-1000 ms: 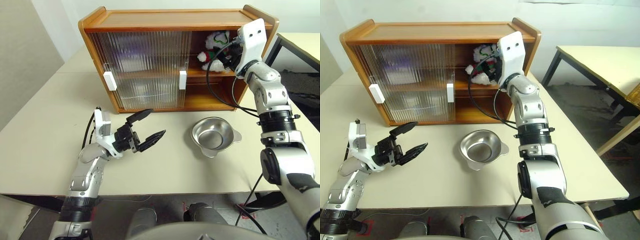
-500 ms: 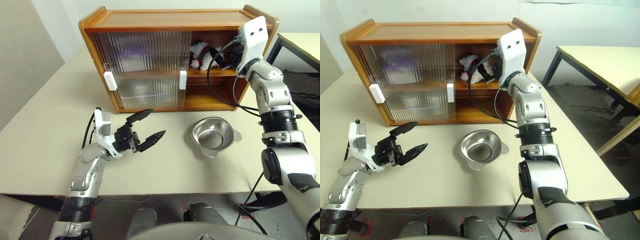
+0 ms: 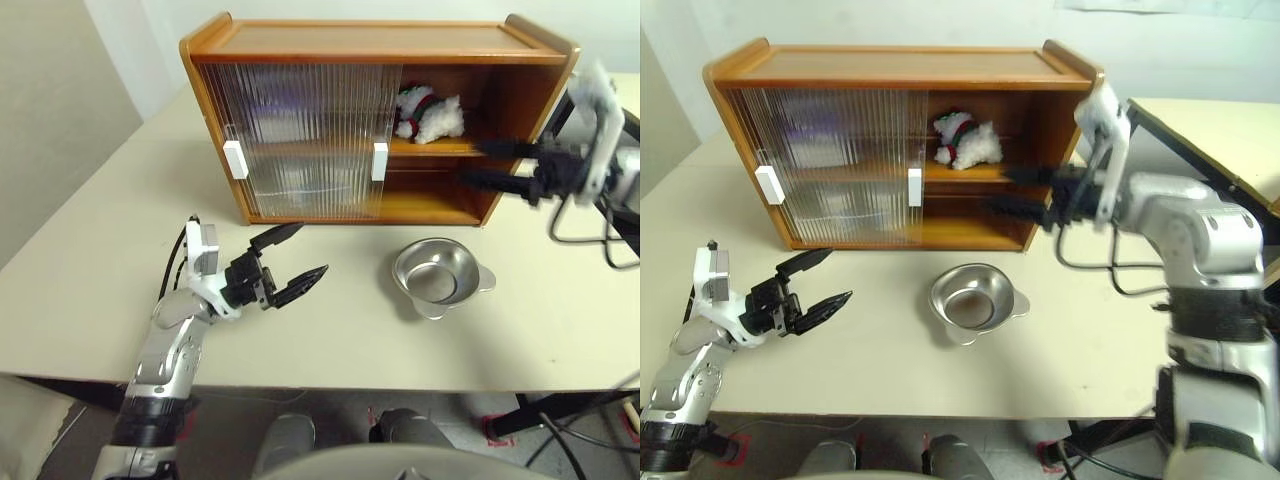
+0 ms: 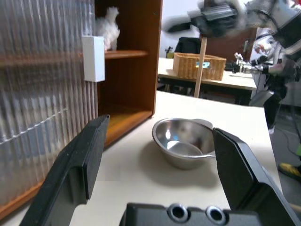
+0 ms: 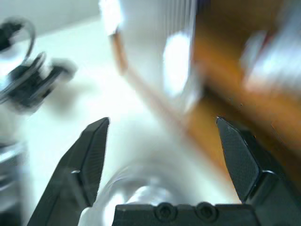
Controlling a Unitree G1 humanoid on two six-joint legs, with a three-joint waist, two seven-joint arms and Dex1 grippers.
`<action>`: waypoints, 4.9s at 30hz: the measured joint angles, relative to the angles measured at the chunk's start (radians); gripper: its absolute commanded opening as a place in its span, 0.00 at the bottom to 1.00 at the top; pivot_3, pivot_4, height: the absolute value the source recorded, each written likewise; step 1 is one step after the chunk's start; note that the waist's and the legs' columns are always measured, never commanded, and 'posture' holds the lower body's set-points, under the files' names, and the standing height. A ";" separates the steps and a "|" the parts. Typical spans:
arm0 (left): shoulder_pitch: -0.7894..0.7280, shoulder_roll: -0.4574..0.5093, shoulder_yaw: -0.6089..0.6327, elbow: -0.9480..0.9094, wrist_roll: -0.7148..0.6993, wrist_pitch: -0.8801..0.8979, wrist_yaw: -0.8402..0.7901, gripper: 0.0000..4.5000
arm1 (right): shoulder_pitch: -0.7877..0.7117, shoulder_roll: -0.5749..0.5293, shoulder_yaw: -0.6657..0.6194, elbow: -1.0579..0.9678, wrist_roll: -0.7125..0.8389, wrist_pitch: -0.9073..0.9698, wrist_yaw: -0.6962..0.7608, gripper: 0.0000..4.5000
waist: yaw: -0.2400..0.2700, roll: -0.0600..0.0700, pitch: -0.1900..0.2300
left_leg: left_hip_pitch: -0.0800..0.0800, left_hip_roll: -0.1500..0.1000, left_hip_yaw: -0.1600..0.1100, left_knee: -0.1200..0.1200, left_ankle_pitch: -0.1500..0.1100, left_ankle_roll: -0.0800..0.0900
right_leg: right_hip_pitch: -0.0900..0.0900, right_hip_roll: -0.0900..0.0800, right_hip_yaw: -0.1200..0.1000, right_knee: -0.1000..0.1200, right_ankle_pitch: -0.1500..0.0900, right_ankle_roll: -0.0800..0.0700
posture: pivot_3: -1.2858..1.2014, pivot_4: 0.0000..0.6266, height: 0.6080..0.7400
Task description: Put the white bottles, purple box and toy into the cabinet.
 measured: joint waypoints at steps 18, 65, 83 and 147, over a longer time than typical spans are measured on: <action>0.016 0.012 -0.001 -0.001 0.000 0.004 -0.006 1.00 | 0.252 0.129 -0.175 0.301 -0.037 0.111 -0.301 1.00 | -0.023 -0.001 0.001 | -0.001 -0.006 0.001 0.005 -0.006 0.004 | 0.001 -0.008 -0.001 0.000 -0.002 0.006 | 0.50 0.01 1.00; -0.006 0.027 0.000 0.002 0.001 0.008 -0.012 1.00 | 0.036 0.539 -0.736 0.366 0.278 0.522 -0.720 0.00 | -0.030 -0.002 -0.002 | -0.002 -0.009 -0.001 0.004 -0.017 0.016 | 0.001 -0.009 0.000 0.000 -0.010 0.004 | 0.50 0.00 1.00; -0.013 0.034 0.000 0.002 0.001 0.008 -0.008 1.00 | -0.001 0.686 -0.779 0.321 0.291 0.218 -0.996 0.00 | -0.032 0.001 -0.002 | -0.001 -0.009 -0.005 0.003 -0.019 0.019 | 0.001 -0.009 0.000 0.000 -0.011 0.013 | 0.50 0.00 1.00; -0.005 0.018 -0.003 0.017 0.006 0.006 0.002 1.00 | 0.180 0.611 -0.019 -0.088 0.224 -0.013 -0.614 0.01 | -0.036 0.001 -0.005 | 0.003 -0.009 -0.006 0.006 -0.020 0.023 | 0.007 -0.007 -0.001 0.000 -0.015 0.005 | 0.51 0.00 1.00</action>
